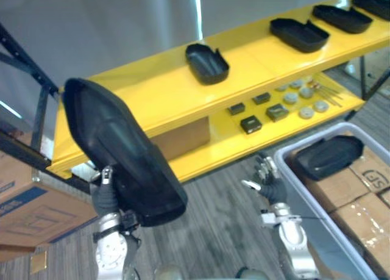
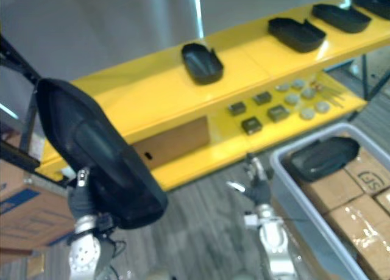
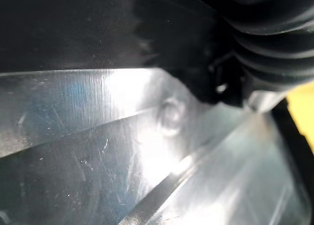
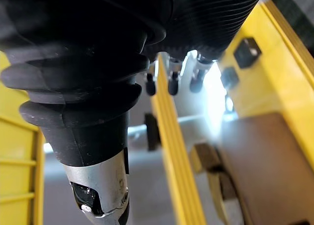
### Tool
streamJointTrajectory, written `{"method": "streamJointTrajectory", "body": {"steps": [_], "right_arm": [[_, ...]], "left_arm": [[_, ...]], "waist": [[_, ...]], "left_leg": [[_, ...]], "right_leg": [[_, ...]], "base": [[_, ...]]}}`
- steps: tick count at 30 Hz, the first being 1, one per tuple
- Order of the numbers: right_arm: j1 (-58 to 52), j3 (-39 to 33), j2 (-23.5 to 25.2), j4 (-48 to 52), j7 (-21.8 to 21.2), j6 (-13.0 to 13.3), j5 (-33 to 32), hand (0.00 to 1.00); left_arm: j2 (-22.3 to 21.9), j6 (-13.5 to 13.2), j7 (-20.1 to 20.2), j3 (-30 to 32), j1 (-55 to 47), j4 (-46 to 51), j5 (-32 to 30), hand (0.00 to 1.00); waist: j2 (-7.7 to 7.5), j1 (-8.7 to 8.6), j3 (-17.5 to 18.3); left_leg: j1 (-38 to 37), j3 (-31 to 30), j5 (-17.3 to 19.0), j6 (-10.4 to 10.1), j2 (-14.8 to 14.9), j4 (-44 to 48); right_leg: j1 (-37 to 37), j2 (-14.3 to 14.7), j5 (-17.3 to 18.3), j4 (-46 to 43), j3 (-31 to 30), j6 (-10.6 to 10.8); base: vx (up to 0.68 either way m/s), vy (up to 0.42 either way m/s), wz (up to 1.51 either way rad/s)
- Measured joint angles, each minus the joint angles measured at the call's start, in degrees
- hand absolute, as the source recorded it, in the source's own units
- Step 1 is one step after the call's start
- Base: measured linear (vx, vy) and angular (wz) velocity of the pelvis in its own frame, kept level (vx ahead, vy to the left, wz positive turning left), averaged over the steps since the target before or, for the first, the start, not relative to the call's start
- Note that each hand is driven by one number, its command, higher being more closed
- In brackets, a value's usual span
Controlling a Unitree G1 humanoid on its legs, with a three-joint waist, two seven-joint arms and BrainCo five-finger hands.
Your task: Walk over and take plastic housings, then place them on the shelf
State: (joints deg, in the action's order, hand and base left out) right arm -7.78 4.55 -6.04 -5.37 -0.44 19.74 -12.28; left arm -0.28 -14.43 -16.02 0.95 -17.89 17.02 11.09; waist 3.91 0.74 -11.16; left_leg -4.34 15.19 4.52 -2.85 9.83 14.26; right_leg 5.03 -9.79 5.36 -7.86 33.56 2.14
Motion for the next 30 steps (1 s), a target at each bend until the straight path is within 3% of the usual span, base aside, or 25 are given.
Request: {"method": "streamJointTrajectory", "body": {"steps": [3,9,13,14,16,19,24,30], "right_arm": [[-0.1,-0.1,1.2,0.3,0.6,0.0,0.5,0.0],[-0.1,-0.2,1.2,0.4,4.7,0.1,2.4,0.0],[-3.2,-2.0,1.6,0.8,5.4,0.1,0.6,0.0],[-5.2,-3.2,1.9,1.6,5.3,0.1,-0.3,0.0],[-8.2,-5.1,2.6,3.5,5.2,0.2,-0.5,0.0],[-8.7,-5.6,3.1,3.8,3.2,0.2,-1.4,0.0],[-8.7,-5.2,3.6,3.9,1.8,0.2,-1.5,0.0],[-8.7,-4.2,3.2,3.8,1.9,0.1,-1.7,0.0]], "left_arm": [[0.0,0.0,1.4,-0.7,-0.1,-0.3,0.3,1.0],[2.7,0.0,2.4,-4.0,-0.1,-0.3,-0.1,1.0],[3.6,0.0,2.8,-4.1,0.0,-0.3,-0.2,1.0],[3.9,0.0,3.1,-4.3,0.2,-0.3,-0.2,1.0],[4.3,-0.1,3.2,-4.5,1.0,-0.3,-0.4,1.0],[4.5,0.0,2.2,-4.4,2.3,-0.3,-0.5,1.0],[4.3,0.0,-0.6,-4.5,2.2,-0.3,-0.9,1.0],[4.3,0.1,-0.9,-4.6,2.4,-0.2,-4.5,1.0]], "waist": [[-0.88,-0.03,1.0],[-0.78,0.06,1.2],[-0.87,-0.11,1.2],[-0.87,-0.24,1.2],[-1.24,-1.53,1.0],[-2.93,-1.57,0.7],[-3.06,-1.63,0.7],[-2.7,-1.71,1.0]], "left_leg": [[-2.7,1.1,-1.5,-2.2,-2.2,-7.3],[-4.1,-0.4,-1.6,-2.4,-4.3,-11.5],[-4.5,-0.8,-0.8,-1.1,-5.0,-12.3],[-4.2,-1.1,-0.6,-0.7,-4.9,-12.3],[-3.5,-3.7,-0.5,-0.6,-4.9,-12.6],[-2.7,-3.7,-0.4,-0.6,-5.6,-13.9],[-2.6,-3.3,-0.9,-1.3,-5.9,-13.9],[-2.7,-3.0,-1.9,-2.6,-4.3,-14.6]], "right_leg": [[0.3,-1.3,-1.2,0.8,1.5,1.3],[1.9,-2.2,-4.6,2.7,1.7,1.8],[1.4,-2.5,-4.6,1.1,-4.0,1.8],[0.8,-2.4,-4.5,-0.1,-7.8,1.8],[0.5,-2.5,-4.2,-1.1,-11.5,1.6],[-1.1,-2.9,-1.8,-1.9,-14.5,1.7],[-0.9,-2.8,-0.4,-0.8,-17.5,3.9],[-1.0,-1.1,-1.2,-0.3,-17.8,4.5]], "base": [[0.0,0.216,0.36],[-0.02,0.158,0.26],[-0.05,0.109,0.1],[-0.04,0.111,0.44],[-0.03,0.089,0.58],[-0.13,0.027,0.14],[-0.13,-0.026,-0.09],[-0.04,-0.046,-0.04]]}}
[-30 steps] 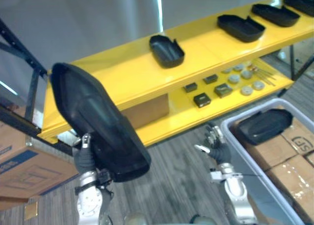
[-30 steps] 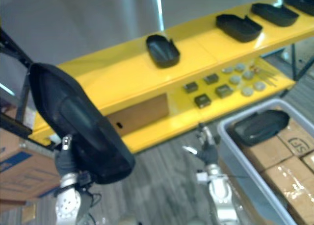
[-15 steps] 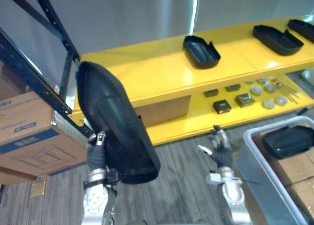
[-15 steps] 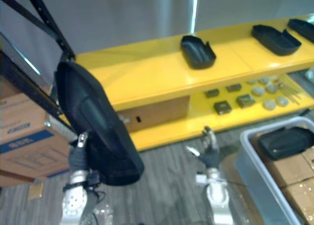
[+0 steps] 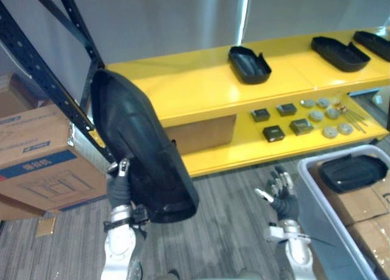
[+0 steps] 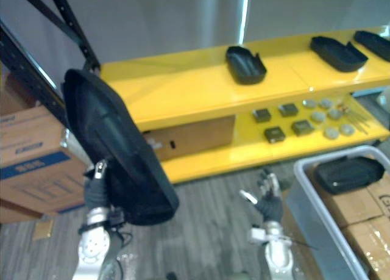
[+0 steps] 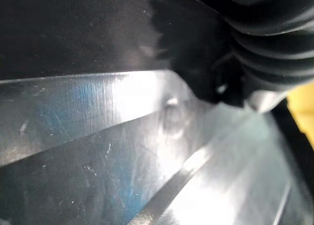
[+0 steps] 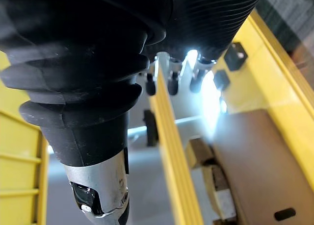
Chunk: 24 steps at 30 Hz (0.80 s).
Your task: Walk over and take plastic housings, then place them on the shelf
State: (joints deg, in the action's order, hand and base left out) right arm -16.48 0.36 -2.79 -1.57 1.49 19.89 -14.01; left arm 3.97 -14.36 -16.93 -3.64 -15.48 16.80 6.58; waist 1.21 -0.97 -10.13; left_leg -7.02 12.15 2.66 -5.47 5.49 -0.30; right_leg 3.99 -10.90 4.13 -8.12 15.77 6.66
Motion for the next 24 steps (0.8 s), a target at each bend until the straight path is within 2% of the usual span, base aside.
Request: {"method": "streamJointTrajectory", "body": {"steps": [10,19,22,23,24], "right_arm": [[1.7,1.4,0.2,-1.8,-0.1,0.0,-1.0,0.0],[2.1,1.4,0.2,-1.9,-0.1,-0.2,-1.0,0.0],[2.2,0.7,-1.0,-1.9,0.0,-0.4,-1.0,0.0],[2.5,-0.2,-1.8,-1.9,0.1,-0.5,-1.0,0.0],[2.5,-0.4,-1.7,-1.9,0.6,-0.5,-1.1,0.0]], "left_arm": [[0.2,0.1,-0.9,0.1,2.1,0.1,-0.2,1.0],[0.2,0.0,0.2,0.0,2.1,0.0,0.4,1.0],[0.0,-0.1,2.0,-0.3,2.5,-0.1,0.4,1.0],[0.3,-0.1,2.6,-0.4,3.8,-0.1,0.3,1.0],[0.9,-0.3,2.9,0.0,4.4,-0.1,0.3,1.0]], "waist": [[-2.39,0.08,1.4],[-2.31,0.12,1.4],[-1.65,-0.08,0.4],[-1.24,-0.18,-1.9],[-2.14,-0.27,-3.1]], "left_leg": [[-0.1,0.4,-0.5,0.2,-0.6,-1.3],[-1.0,-0.5,-0.3,0.4,-0.7,-1.2],[-1.3,-0.8,0.2,1.1,-0.5,-0.8],[-1.7,-1.0,1.1,1.6,-0.3,1.3],[-2.3,-0.9,1.9,1.7,-0.6,2.6]], "right_leg": [[0.2,-0.1,-1.8,2.5,-0.3,0.1],[2.0,-0.1,-1.8,2.5,-0.2,-0.1],[-0.8,-1.2,-0.8,-5.0,-0.5,-1.3],[-5.5,-2.5,-0.8,-16.7,-2.8,-1.4],[-8.3,-3.6,-1.2,-24.1,-5.1,-1.8]], "base": [[0.03,0.019,0.0],[-0.03,0.001,0.03],[-0.09,0.034,0.04],[-0.15,0.085,0.0],[-0.14,0.073,-0.01]]}}
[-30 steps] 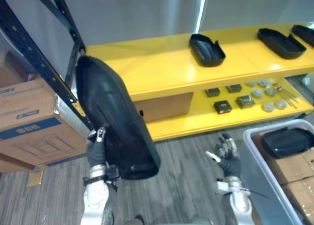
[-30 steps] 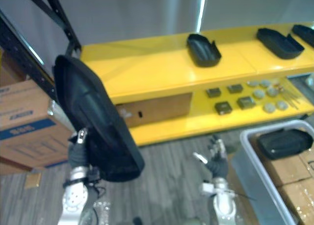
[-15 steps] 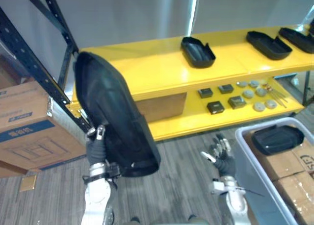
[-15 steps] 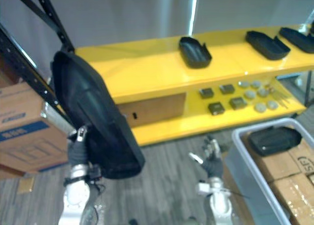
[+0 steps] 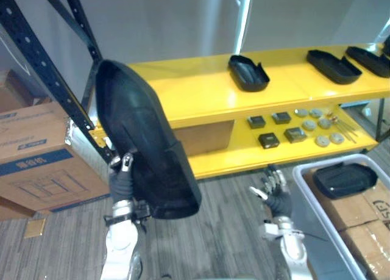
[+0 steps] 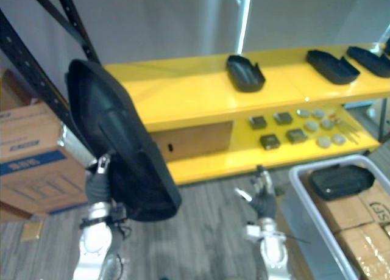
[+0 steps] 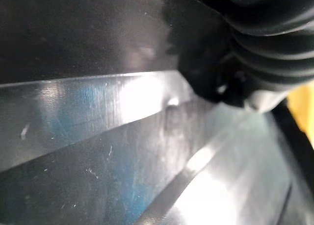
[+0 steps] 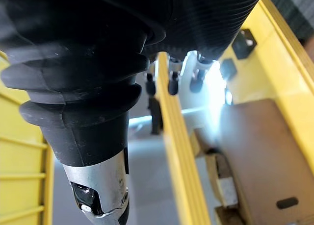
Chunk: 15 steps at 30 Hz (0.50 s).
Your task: Walk over and take plastic housings, then place them on the shelf
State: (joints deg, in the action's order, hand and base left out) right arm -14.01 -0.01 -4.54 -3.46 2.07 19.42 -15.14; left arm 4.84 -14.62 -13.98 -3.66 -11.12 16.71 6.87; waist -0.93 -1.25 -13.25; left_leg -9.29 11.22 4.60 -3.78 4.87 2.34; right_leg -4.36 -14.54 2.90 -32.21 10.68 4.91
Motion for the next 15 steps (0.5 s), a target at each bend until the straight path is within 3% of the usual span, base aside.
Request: {"method": "streamJointTrajectory", "body": {"steps": [2,4,5,6,8,10,11,13,15], "right_arm": [[-0.7,-0.1,1.0,0.0,0.4,0.0,-0.2,0.0],[-1.9,-1.1,2.2,0.1,0.1,0.0,-0.5,0.0],[-1.9,-1.1,2.4,0.2,-0.8,0.1,-1.1,0.0],[-1.9,-1.1,2.4,0.4,-1.7,0.1,-1.0,0.0],[-2.2,-1.1,2.4,0.4,-2.7,-0.1,-1.1,0.0],[-3.2,-0.9,2.4,0.6,-3.7,-0.2,-1.1,0.0],[-3.2,-1.1,1.7,0.4,-3.9,-0.4,-1.1,0.0],[-3.6,-1.8,-0.2,0.9,-3.3,-0.5,-1.0,0.0],[-3.3,-2.4,-0.8,1.4,-3.1,-0.5,-1.0,0.0]], "left_arm": [[1.7,-0.1,0.5,0.9,-0.2,0.0,0.0,1.0],[2.3,-0.1,0.8,1.3,-0.4,0.1,0.1,1.0],[2.5,-0.2,0.7,2.4,-0.4,0.0,0.7,1.0],[2.6,-0.2,0.6,3.5,-0.3,0.0,1.9,1.0],[2.6,-0.1,0.2,4.6,-0.4,-0.1,2.1,1.0],[3.3,-0.1,-0.6,4.8,-0.4,0.0,2.1,1.0],[2.9,-0.2,-0.7,4.8,-0.1,-1.0,2.0,1.0],[0.5,-0.1,-0.8,2.5,-1.6,-1.0,2.1,1.0],[-0.2,-0.2,-0.5,1.1,-1.6,-1.0,2.1,1.0]], "waist": [[-1.67,-0.35,-1.7],[-1.66,-1.06,-1.7],[-1.7,-0.99,-1.7],[-1.65,-1.1,-1.7],[-1.47,-1.14,-2.0],[-2.45,-1.14,-1.9],[-1.7,-1.39,-2.6],[2.4,-2.19,-1.6],[3.7,-2.8,-1.4]], "left_leg": [[-1.8,-1.1,1.2,0.4,-0.2,1.4],[-1.6,-2.0,1.1,0.6,1.1,1.4],[-0.7,-1.8,1.0,0.6,2.0,1.7],[0.5,-1.8,1.1,0.5,2.3,2.2],[0.7,-1.3,1.6,-0.3,2.8,2.4],[0.6,-1.2,2.7,-2.9,2.9,3.7],[0.0,-1.4,3.5,-4.1,4.0,4.4],[0.4,-1.6,2.8,-5.4,7.7,3.6],[0.3,-1.2,1.7,-5.9,9.0,1.9]], "right_leg": [[-2.4,-0.8,-2.1,-7.5,-3.3,-0.4],[-2.5,0.7,-1.5,-6.6,-4.1,-0.9],[-2.6,1.9,1.9,-2.2,-4.5,-1.1],[-2.7,2.3,2.8,2.9,-4.6,-0.9],[-2.5,2.4,2.5,9.7,-4.6,-0.6],[-0.3,2.7,-1.0,17.1,-4.9,0.1],[0.8,3.7,-1.3,17.2,-4.9,2.7],[0.3,7.0,-0.2,18.0,-2.7,1.2],[0.1,8.3,0.5,18.0,-1.7,0.4]], "base": [[-0.07,0.013,0.06],[-0.01,0.004,0.12],[0.02,-0.045,-0.09],[0.03,-0.072,-0.13],[0.08,-0.157,-0.13],[0.11,-0.211,-0.05],[0.11,-0.209,0.09],[0.22,-0.248,0.11],[0.24,-0.186,0.11]]}}
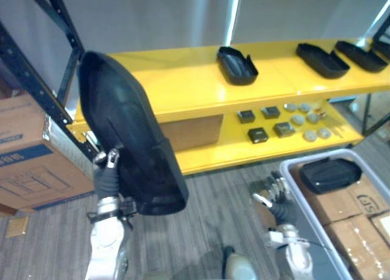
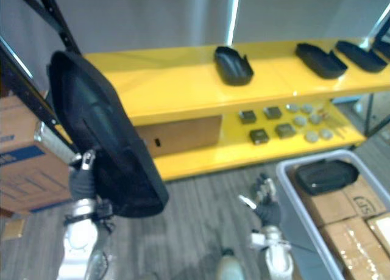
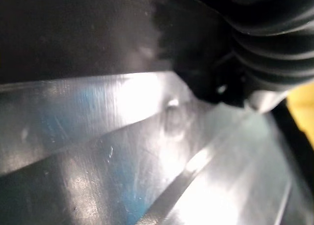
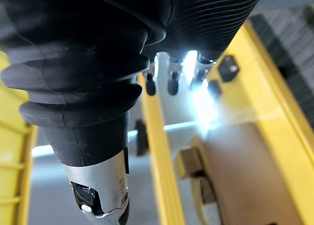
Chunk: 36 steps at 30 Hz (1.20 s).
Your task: Walk over and take plastic housings, then place them on the shelf
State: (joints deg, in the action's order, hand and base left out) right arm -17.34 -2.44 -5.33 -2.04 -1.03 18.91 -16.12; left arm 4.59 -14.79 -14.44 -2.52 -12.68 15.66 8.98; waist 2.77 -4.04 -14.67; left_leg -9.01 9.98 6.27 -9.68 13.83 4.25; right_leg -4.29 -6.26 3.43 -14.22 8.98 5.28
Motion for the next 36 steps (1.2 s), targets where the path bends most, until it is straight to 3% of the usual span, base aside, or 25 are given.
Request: {"method": "streamJointTrajectory", "body": {"steps": [3,7,8,10,11,12,13,14,15,16,18,19,20,21,23,26,28,32,34,35,36], "right_arm": [[0.1,-1.2,-0.3,1.9,1.1,0.2,0.2,0.0],[2.0,-1.5,-0.2,2.0,1.1,0.7,0.6,0.0],[2.5,-1.5,-0.2,2.0,0.9,1.2,0.6,0.0],[2.5,-1.7,-0.2,2.0,0.7,1.6,-0.1,0.0],[2.3,-1.9,-0.2,2.0,0.7,2.3,-0.2,0.0],[1.7,-2.0,-0.2,2.0,0.6,2.8,-0.8,0.0],[1.4,-2.1,-0.1,1.9,0.4,3.0,-1.1,0.0],[1.3,-2.5,0.0,1.9,-0.1,3.4,-1.1,0.0],[1.3,-3.2,-0.2,1.9,-0.3,3.7,-1.1,0.0],[1.4,-3.2,-0.2,1.8,-0.3,3.7,-1.1,0.0],[1.2,-3.0,0.0,1.8,-0.3,4.0,-1.1,0.0],[1.1,-3.0,-0.3,1.7,0.1,4.4,-1.1,0.0],[1.6,-2.8,-0.1,0.6,1.0,5.1,-1.1,0.0],[1.3,-1.4,0.0,0.6,2.1,5.2,-1.1,0.0],[1.7,-0.8,0.3,0.9,3.9,5.3,-1.2,0.0],[2.6,-1.1,0.6,0.6,6.8,5.5,-1.9,0.0],[3.0,-1.4,2.5,0.3,8.8,6.3,-1.8,0.0],[2.4,-1.9,4.3,0.3,10.0,7.3,-0.9,0.0],[2.3,-2.5,4.4,0.7,10.5,7.3,0.0,0.0],[1.8,-2.6,4.9,1.7,10.8,7.3,0.1,0.0],[1.9,-2.6,5.0,1.8,11.0,7.2,0.2,0.0]], "left_arm": [[-0.6,-0.2,0.3,-0.5,1.5,0.0,0.0,1.0],[0.5,-0.1,-0.7,-0.4,1.8,0.0,0.0,1.0],[1.5,-0.1,-1.6,-0.2,1.8,-0.2,0.0,1.0],[1.7,-0.1,-2.2,0.0,1.8,-1.1,0.0,1.0],[1.4,0.0,-2.4,0.4,1.7,-2.2,0.1,1.0],[1.0,0.0,-2.3,0.9,1.6,-3.3,0.2,1.0],[0.7,0.0,-2.1,1.0,1.3,-3.8,0.2,1.0],[0.5,-0.1,-1.7,1.2,0.6,-3.9,0.3,1.0],[0.4,-0.2,-0.8,1.2,0.2,-3.9,0.4,1.0],[0.4,-0.5,-0.4,1.3,-0.1,-3.8,0.5,1.0],[-0.1,-1.8,0.1,1.4,-1.5,-3.2,1.2,1.0],[-0.7,-2.2,0.3,1.4,-1.8,-3.0,1.3,1.0],[-0.8,-2.5,0.6,1.6,-2.0,-2.9,1.3,1.0],[-0.4,-2.7,0.6,1.7,-2.0,-2.6,1.2,1.0],[-0.3,-2.7,0.6,1.7,-0.6,-2.4,0.9,1.0],[-0.4,-2.6,1.0,1.6,-0.3,-2.2,-0.7,1.0],[0.9,-1.9,0.9,1.5,-0.3,-1.0,-1.8,1.0],[3.4,-1.0,0.8,2.0,1.8,-1.0,-2.8,1.0],[4.0,0.5,-0.4,2.5,2.6,-1.1,-2.8,1.0],[4.4,1.3,-0.9,2.9,2.7,-1.1,-2.8,1.0],[4.4,2.3,-1.3,2.9,2.7,-1.4,-2.9,1.0]], "waist": [[0.24,0.13,0.3],[-1.28,0.51,0.9],[-2.21,0.6,0.6],[-2.18,0.81,0.4],[-1.35,1.17,-0.1],[-0.98,1.52,-0.7],[-1.09,1.65,-0.7],[-0.46,1.52,-0.5],[-0.29,1.53,-0.4],[-0.2,1.83,-0.4],[-0.19,1.95,-0.4],[0.33,2.02,-0.1],[-0.04,2.93,0.0],[-1.56,3.13,0.8],[-3.16,3.02,0.9],[-2.94,2.79,1.0],[-2.79,1.79,1.1],[-3.25,0.64,1.6],[-2.97,0.09,1.4],[-4.34,0.08,1.8],[-4.15,0.08,2.1]], "left_leg": [[0.2,1.8,-1.6,0.6,0.1,-0.5],[3.1,2.9,-1.8,1.5,-0.3,4.6],[6.7,2.5,-1.2,4.6,0.1,13.0],[10.5,1.2,-2.0,7.4,1.6,23.7],[12.6,0.7,-4.2,10.5,3.5,31.7],[14.9,-1.2,-7.6,10.9,4.6,38.2],[15.5,-1.7,-6.7,9.7,4.5,39.9],[16.7,-1.4,-1.7,7.8,2.6,39.8],[17.4,-1.4,2.1,7.2,-0.5,35.8],[17.4,-1.2,3.1,7.2,-2.2,32.8],[17.1,-0.9,3.0,6.5,-6.5,20.1],[16.7,-1.1,0.6,6.0,-7.5,13.7],[15.1,-0.4,-3.1,7.1,-8.6,10.8],[14.8,0.1,-2.9,7.6,-9.9,9.8],[15.1,0.3,-2.2,8.8,-11.4,9.7],[12.1,1.0,-1.3,9.8,-12.6,7.1],[6.7,1.5,-1.1,10.6,-12.6,3.7],[5.7,1.4,0.2,10.4,-11.9,4.2],[5.1,1.7,0.8,9.4,-11.0,4.9],[5.2,1.7,2.1,8.0,-11.2,5.9],[5.1,1.7,3.0,7.0,-10.7,6.4]], "right_leg": [[0.0,0.6,0.3,0.5,0.1,-0.2],[-0.4,0.3,0.5,2.0,-1.4,-0.1],[0.8,0.0,0.6,3.2,-1.6,-0.3],[3.2,0.5,1.0,4.2,-1.5,-1.0],[5.9,1.5,1.8,4.8,-1.6,-2.2],[8.6,1.7,2.6,5.8,-1.8,-3.2],[9.6,1.7,2.9,6.0,-2.0,-3.3],[10.5,1.3,3.7,6.1,-2.2,-3.6],[10.9,0.8,4.1,6.2,-3.0,-3.5],[11.3,0.5,4.1,6.6,-3.2,-3.5],[13.2,0.1,4.0,7.6,-3.5,-2.6],[13.4,0.5,4.4,7.5,-3.6,-1.0],[13.5,-0.1,5.2,6.6,-5.0,0.1],[13.3,-1.1,5.4,6.8,-5.2,0.2],[13.3,-2.8,5.5,6.9,-4.4,0.3],[11.0,-3.9,5.4,-0.5,-4.3,0.5],[6.3,-5.3,7.1,-13.4,-4.0,0.0],[2.3,-5.6,8.3,-10.0,-4.0,-1.3],[1.5,-5.4,6.1,-5.3,-4.2,-0.5],[1.6,-5.6,-2.1,-2.5,-4.5,-0.5],[2.7,-5.4,-0.5,-0.9,-4.2,2.1]], "base": [[0.15,-0.087,0.02],[0.09,-0.018,-0.12],[0.06,-0.073,-0.11],[0.08,-0.092,-0.13],[0.12,-0.088,-0.25],[0.16,-0.064,-0.27],[0.13,-0.033,-0.17],[0.14,-0.009,-0.19],[0.16,0.008,-0.22],[0.17,0.031,-0.25],[0.24,0.1,-0.17],[0.28,0.159,-0.31],[0.23,0.133,-0.26],[0.23,0.114,-0.15],[0.21,0.084,0.13],[0.19,0.125,-0.06],[0.14,0.094,-0.17],[0.11,-0.015,0.03],[0.09,-0.097,-0.07],[0.08,-0.187,-0.09],[0.06,-0.175,-0.11]]}}
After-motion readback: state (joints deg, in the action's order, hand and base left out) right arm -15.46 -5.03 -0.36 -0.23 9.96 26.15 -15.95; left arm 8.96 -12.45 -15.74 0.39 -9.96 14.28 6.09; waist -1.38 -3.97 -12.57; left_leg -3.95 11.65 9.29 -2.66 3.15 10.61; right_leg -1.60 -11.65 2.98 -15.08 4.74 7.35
